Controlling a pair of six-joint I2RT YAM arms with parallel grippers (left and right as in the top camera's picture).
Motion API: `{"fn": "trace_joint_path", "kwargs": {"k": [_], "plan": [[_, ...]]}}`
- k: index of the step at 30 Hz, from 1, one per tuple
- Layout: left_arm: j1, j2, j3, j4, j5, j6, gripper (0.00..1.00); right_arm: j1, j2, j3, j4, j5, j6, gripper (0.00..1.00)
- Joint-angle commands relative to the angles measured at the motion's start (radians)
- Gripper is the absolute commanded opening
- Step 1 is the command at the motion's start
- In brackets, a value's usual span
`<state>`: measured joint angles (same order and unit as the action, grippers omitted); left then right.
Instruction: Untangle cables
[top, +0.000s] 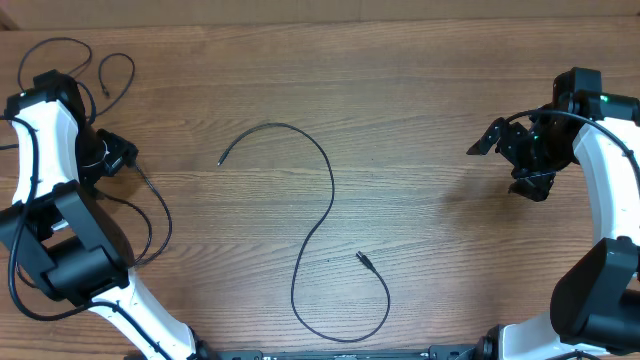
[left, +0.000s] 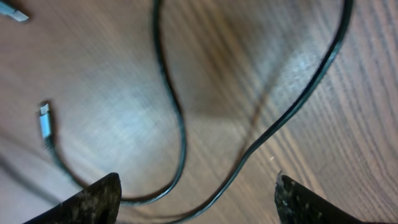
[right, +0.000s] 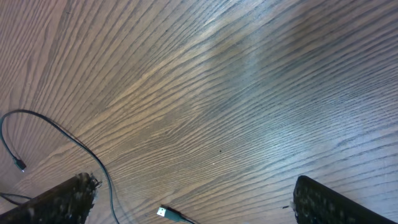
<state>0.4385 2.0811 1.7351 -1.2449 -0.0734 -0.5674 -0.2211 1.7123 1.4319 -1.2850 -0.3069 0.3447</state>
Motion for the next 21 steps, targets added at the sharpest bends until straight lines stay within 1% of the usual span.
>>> {"fn": "trace_joint_path", "kwargs": {"k": [1,2,4,7,9,11,12,13,15,16,21], "plan": [[-0.018,0.074,-0.005,0.069,0.114,0.161,0.78,-0.002,-0.006,0.009,0.001,0.007,0.006,1.0],[-0.022,0.089,-0.005,0.095,0.127,0.183,0.79,-0.002,-0.006,0.009,0.001,0.007,0.006,1.0],[-0.026,0.107,-0.005,0.121,0.117,0.182,0.77,-0.002,-0.006,0.009,0.001,0.007,0.006,1.0],[-0.027,0.132,-0.005,0.161,0.097,0.173,0.78,-0.002,-0.006,0.009,0.001,0.007,0.006,1.0],[-0.024,0.139,-0.005,0.191,0.077,0.164,0.77,-0.002,-0.006,0.009,0.0,0.007,0.006,1.0],[-0.023,0.139,-0.005,0.23,0.03,0.164,0.6,-0.002,-0.006,0.009,0.001,0.007,0.006,1.0],[-0.021,0.139,-0.005,0.241,0.016,0.164,0.41,-0.002,-0.006,0.009,0.001,0.007,0.006,1.0],[-0.02,0.139,-0.005,0.251,0.008,0.165,0.28,-0.002,-0.006,0.009,0.001,0.007,0.006,1.0],[-0.012,0.139,-0.005,0.272,-0.021,0.163,0.09,-0.002,-0.006,0.009,0.001,0.007,0.006,1.0],[-0.006,0.139,-0.005,0.286,-0.029,0.163,0.04,-0.002,-0.006,0.009,0.001,0.007,0.006,1.0],[0.049,0.135,0.024,0.374,-0.041,0.169,0.04,-0.002,-0.006,0.009,0.0,0.007,0.006,1.0]]}}
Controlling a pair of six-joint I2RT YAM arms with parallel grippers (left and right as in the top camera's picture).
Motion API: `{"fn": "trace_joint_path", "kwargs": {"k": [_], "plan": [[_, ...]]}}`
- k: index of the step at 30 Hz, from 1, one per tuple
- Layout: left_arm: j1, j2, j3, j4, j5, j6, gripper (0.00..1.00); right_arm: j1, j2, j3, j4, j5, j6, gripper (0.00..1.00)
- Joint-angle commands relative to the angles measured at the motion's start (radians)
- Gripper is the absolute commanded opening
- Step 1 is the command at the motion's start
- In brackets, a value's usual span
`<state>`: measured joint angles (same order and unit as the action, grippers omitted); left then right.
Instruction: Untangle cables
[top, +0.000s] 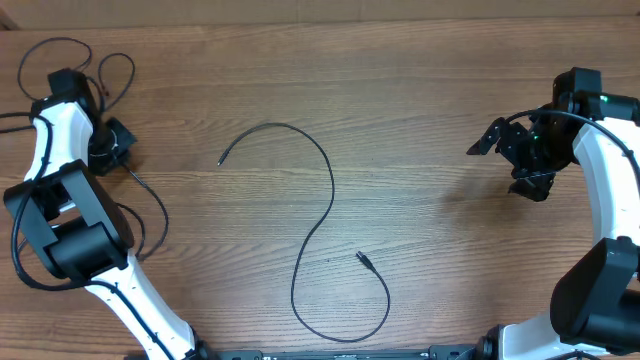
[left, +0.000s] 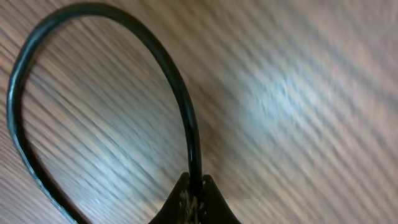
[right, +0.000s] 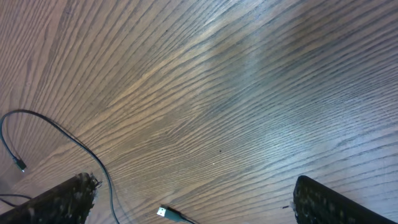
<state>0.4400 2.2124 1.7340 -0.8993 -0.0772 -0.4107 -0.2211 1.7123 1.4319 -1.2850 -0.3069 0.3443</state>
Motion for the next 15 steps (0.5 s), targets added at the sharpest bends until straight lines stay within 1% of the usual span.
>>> {"fn": "trace_joint_path", "kwargs": {"k": [1,4,7,11,12,14,15], "plan": [[0.059,0.003,0.045,0.036,-0.035,0.013,0.04,-0.002,-0.006,0.009,0.001,0.007,0.007,1.0],[0.109,0.003,0.184,0.043,0.035,0.01,0.04,-0.002,-0.006,0.009,0.0,0.007,0.006,1.0],[0.148,0.003,0.296,0.044,0.108,-0.027,0.04,-0.002,-0.006,0.009,0.001,0.007,0.007,1.0],[0.193,0.003,0.371,0.051,0.15,-0.031,0.04,-0.002,-0.006,0.009,0.0,0.007,0.007,1.0],[0.201,0.003,0.371,0.047,0.149,-0.031,0.07,-0.002,-0.006,0.009,0.001,0.007,0.007,1.0],[0.214,0.009,0.368,0.018,0.148,-0.031,0.3,-0.002,-0.006,0.009,0.001,0.007,0.006,1.0],[0.218,0.012,0.366,-0.003,0.145,-0.031,0.32,-0.002,-0.006,0.009,0.001,0.007,0.007,1.0]]}}
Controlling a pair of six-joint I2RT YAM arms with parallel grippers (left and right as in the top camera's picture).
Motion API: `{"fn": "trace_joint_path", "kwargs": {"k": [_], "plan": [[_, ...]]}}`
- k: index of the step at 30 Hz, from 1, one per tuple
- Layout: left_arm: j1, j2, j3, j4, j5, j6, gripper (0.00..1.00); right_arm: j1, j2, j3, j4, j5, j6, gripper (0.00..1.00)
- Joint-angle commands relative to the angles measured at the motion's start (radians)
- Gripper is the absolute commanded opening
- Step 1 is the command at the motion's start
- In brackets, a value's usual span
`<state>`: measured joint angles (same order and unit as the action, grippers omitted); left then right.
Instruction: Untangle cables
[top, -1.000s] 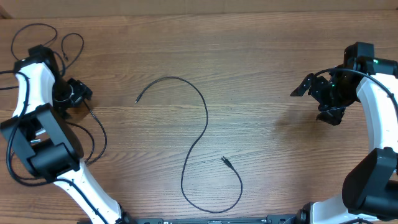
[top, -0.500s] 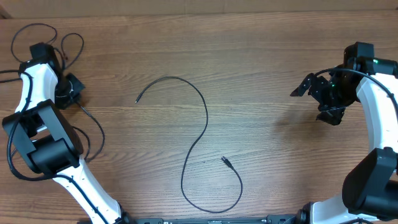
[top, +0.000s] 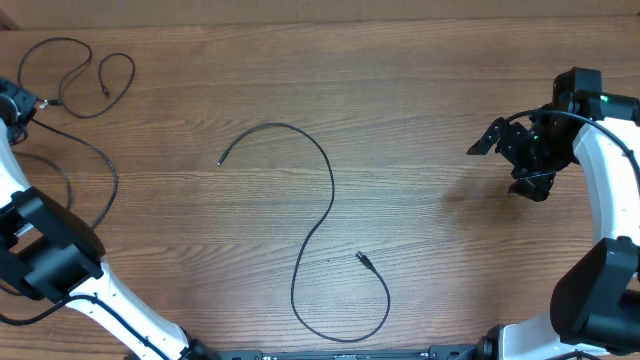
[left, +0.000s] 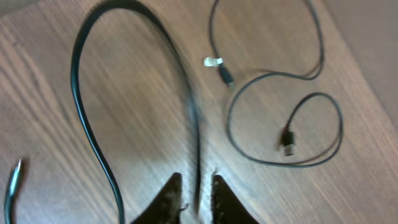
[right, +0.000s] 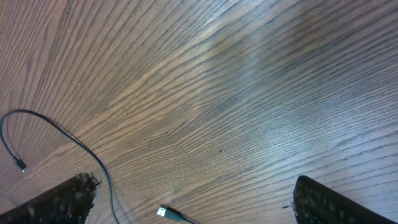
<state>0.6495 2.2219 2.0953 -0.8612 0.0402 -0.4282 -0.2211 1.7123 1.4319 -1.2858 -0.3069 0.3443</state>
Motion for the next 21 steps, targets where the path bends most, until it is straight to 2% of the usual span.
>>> {"fn": "trace_joint_path", "kwargs": {"k": [1,2,4,7,8,10,14,18,19,20,21], "plan": [[0.013,0.004,0.003,-0.065,0.025,-0.013,0.47,-0.002,-0.006,0.009,0.002,0.007,0.007,1.0],[0.017,0.006,0.002,-0.088,0.022,-0.013,0.6,-0.002,-0.006,0.009,0.002,0.007,0.006,1.0],[0.024,0.009,0.002,-0.137,0.0,-0.02,0.72,-0.002,-0.006,0.009,0.002,0.007,0.007,1.0],[0.038,0.009,0.002,-0.245,-0.11,-0.163,0.73,-0.002,-0.006,0.009,0.002,0.007,0.006,1.0],[0.046,0.009,0.002,-0.293,-0.153,-0.217,0.79,-0.002,-0.006,0.009,0.002,0.007,0.007,1.0],[0.061,0.009,0.002,-0.357,-0.219,-0.248,0.85,-0.002,-0.006,0.009,0.002,0.007,0.006,1.0],[0.115,0.015,0.0,-0.489,-0.391,-0.257,0.89,-0.002,-0.006,0.009,0.002,0.007,0.007,1.0],[0.201,0.015,-0.027,-0.552,-0.405,-0.316,0.92,-0.002,-0.006,0.009,0.002,0.007,0.006,1.0],[0.222,0.015,-0.038,-0.553,-0.399,-0.307,0.9,-0.002,-0.006,0.009,0.002,0.007,0.007,1.0],[0.258,0.015,-0.063,-0.547,-0.399,-0.232,0.83,-0.002,-0.006,0.009,0.002,0.007,0.007,1.0],[0.274,0.015,-0.08,-0.532,-0.402,-0.176,0.82,-0.002,-0.006,0.009,0.002,0.007,0.007,1.0]]}}
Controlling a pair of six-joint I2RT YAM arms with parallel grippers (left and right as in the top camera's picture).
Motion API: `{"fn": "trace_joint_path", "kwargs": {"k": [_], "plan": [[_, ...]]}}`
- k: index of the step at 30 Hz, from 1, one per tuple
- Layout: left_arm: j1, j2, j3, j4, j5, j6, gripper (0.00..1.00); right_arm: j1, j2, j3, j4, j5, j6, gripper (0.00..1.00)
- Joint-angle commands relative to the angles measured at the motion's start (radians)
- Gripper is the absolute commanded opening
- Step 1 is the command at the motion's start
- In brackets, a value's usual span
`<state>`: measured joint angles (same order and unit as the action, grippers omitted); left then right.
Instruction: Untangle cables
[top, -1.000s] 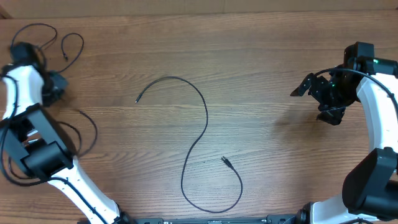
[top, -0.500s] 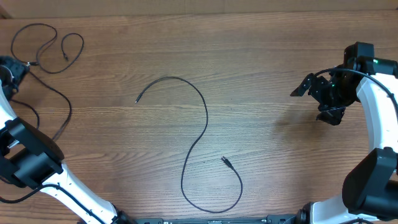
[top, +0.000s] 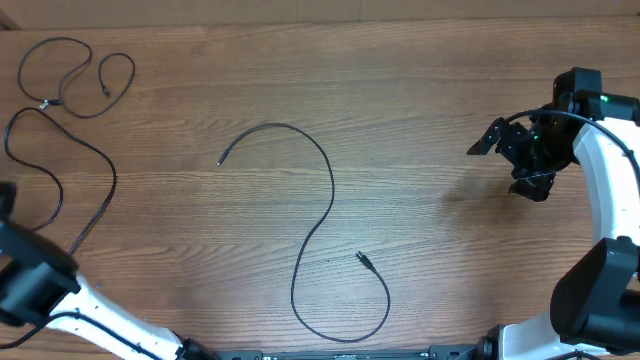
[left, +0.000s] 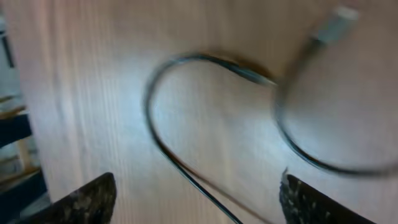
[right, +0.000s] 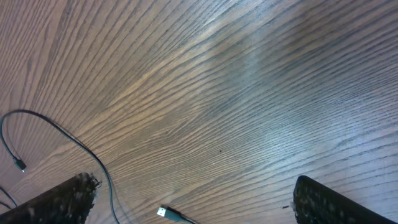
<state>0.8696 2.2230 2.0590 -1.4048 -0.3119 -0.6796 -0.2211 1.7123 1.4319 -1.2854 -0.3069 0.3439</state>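
A thin black cable (top: 75, 70) lies in loops at the table's far left corner. Just below it a longer black cable (top: 105, 165) bends round and runs down the left side. A third, S-shaped cable (top: 331, 190) lies in the middle. In the blurred left wrist view, my left gripper (left: 196, 182) is open over a cable loop (left: 155, 124), with a connector (left: 336, 18) further off. At the right, my right gripper (top: 510, 160) hangs open above bare wood; its wrist view shows the middle cable (right: 62, 134) and a USB plug (right: 165, 213).
The wooden table (top: 440, 90) ends at a back edge along the top of the overhead view. My left arm's base (top: 35, 285) stands at the left edge, and my right arm (top: 605, 170) runs down the right edge.
My left gripper was shut on the longer black cable at the far left corner. Now it is open, and the cable lies on the table's left side. The right arm has not moved.
My left gripper hung open over the tangled cables at the left. Then it was shut on a black cable, and held it further back and left. Now the cable lies free below the thin one. The right gripper stayed open and still throughout.
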Motion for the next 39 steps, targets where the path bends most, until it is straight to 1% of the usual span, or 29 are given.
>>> {"fn": "trace_joint_path", "kwargs": {"k": [1,4,5,6,9,12,13,15,16,18,19,21,25,27,28,31,32,33,34,36,37,39], "plan": [[0.088,0.014,-0.085,0.051,-0.046,0.192,0.8,-0.002,-0.006,0.009,0.001,0.007,0.007,1.0],[0.138,0.014,-0.156,0.108,0.008,0.314,0.76,-0.002,-0.006,0.009,0.001,0.007,0.007,1.0],[0.154,0.014,-0.18,0.135,0.046,0.378,0.75,-0.002,-0.006,0.009,0.001,0.007,0.007,1.0],[0.171,0.014,-0.203,0.159,0.092,0.459,0.72,-0.002,-0.006,0.009,0.001,0.007,0.007,1.0],[0.223,0.014,-0.256,0.22,0.285,0.666,0.68,-0.002,-0.006,0.009,0.001,0.007,0.007,1.0],[0.266,0.014,-0.272,0.255,0.429,0.81,0.68,-0.002,-0.006,0.009,0.001,0.007,0.007,1.0],[0.292,0.014,-0.272,0.267,0.443,0.841,0.63,-0.002,-0.006,0.009,0.001,0.007,0.007,1.0],[0.317,0.014,-0.272,0.28,0.435,0.844,0.61,-0.002,-0.006,0.009,0.001,0.007,0.007,1.0],[0.332,0.014,-0.272,0.286,0.437,0.866,0.61,-0.002,-0.006,0.009,0.001,0.007,0.007,1.0],[0.359,0.015,-0.274,0.316,0.458,0.908,0.64,-0.002,-0.006,0.009,0.001,0.007,0.007,1.0],[0.373,0.016,-0.286,0.347,0.517,0.956,0.64,-0.002,-0.006,0.009,0.001,0.007,0.007,1.0],[0.381,0.016,-0.311,0.379,0.541,0.985,0.69,-0.002,-0.006,0.009,0.001,0.007,0.007,1.0],[0.373,0.016,-0.407,0.487,0.45,0.99,0.69,-0.002,-0.006,0.009,0.001,0.007,0.007,1.0],[0.366,0.016,-0.449,0.531,0.434,0.988,0.69,-0.002,-0.006,0.009,0.001,0.007,0.007,1.0],[0.358,0.016,-0.485,0.573,0.441,0.986,0.67,-0.002,-0.006,0.009,0.001,0.007,0.007,1.0],[0.338,0.016,-0.511,0.602,0.439,0.986,0.5,-0.002,-0.006,0.009,0.001,0.007,0.007,1.0],[0.329,0.016,-0.512,0.602,0.434,0.986,0.38,-0.002,-0.006,0.009,0.001,0.007,0.007,1.0],[0.318,0.016,-0.512,0.602,0.434,0.977,0.18,-0.002,-0.006,0.009,0.001,0.007,0.007,1.0],[0.307,0.016,-0.512,0.606,0.434,0.956,0.13,-0.002,-0.006,0.009,0.001,0.007,0.007,1.0],[0.285,0.016,-0.512,0.615,0.436,0.901,0.09,-0.002,-0.006,0.009,0.001,0.007,0.007,1.0],[0.261,0.016,-0.512,0.624,0.436,0.854,0.04,-0.002,-0.006,0.009,0.001,0.007,0.007,1.0],[0.233,0.016,-0.51,0.633,0.436,0.8,0.04,-0.002,-0.006,0.009,0.001,0.007,0.007,1.0]]}}
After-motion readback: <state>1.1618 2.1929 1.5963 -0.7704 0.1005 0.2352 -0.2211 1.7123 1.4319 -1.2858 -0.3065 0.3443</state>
